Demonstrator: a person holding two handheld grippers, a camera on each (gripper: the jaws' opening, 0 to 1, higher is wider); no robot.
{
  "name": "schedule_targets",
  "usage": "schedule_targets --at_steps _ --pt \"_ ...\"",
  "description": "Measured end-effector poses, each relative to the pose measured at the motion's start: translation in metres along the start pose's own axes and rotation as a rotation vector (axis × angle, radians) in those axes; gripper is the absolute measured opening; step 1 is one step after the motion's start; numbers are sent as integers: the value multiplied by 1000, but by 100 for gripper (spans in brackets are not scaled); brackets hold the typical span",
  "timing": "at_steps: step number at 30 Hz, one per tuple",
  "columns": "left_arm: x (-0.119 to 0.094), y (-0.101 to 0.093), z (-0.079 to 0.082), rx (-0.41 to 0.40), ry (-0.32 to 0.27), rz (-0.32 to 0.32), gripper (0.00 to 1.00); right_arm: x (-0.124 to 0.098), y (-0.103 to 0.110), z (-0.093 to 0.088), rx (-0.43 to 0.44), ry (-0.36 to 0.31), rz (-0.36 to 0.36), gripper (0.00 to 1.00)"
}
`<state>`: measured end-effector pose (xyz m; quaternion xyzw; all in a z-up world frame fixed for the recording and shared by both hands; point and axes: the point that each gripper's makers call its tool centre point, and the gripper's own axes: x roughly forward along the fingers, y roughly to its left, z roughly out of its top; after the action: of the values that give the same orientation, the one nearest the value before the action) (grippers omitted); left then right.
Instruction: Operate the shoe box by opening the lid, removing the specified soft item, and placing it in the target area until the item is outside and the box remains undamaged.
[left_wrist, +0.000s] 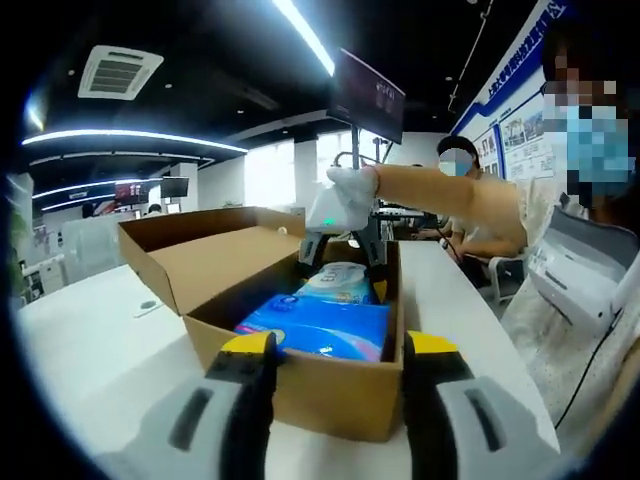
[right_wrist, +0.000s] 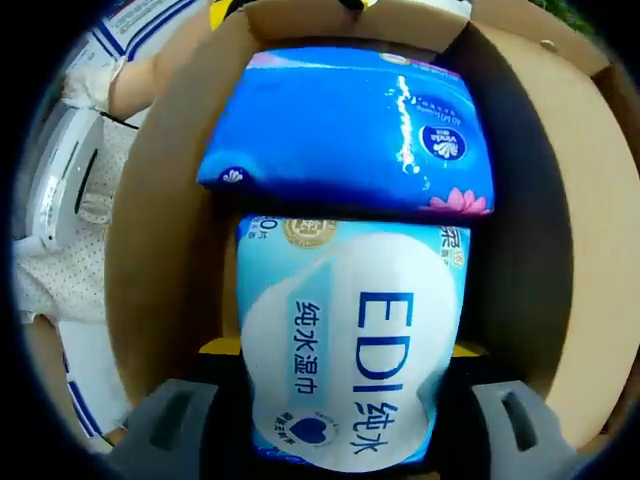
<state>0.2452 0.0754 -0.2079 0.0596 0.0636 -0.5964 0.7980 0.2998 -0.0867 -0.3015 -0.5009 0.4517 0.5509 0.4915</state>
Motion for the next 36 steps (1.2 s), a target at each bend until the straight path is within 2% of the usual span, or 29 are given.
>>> schedule_targets --at_steps 10,20,25,29,36 --pt "0 1 0 3 3 5 52 4 14 -1 1 11 9 77" --pt "0 1 0 9 6 10 52 3 9 -1 3 21 10 78" --pt "1 1 0 16 10 13 52 4 8 -1 8 62 -1 78" --pt "1 1 0 18 6 12 52 3 8 -1 6 135 -4 77" --pt "2 0 -1 19 7 10 52 1 4 -2 3 125 -5 75"
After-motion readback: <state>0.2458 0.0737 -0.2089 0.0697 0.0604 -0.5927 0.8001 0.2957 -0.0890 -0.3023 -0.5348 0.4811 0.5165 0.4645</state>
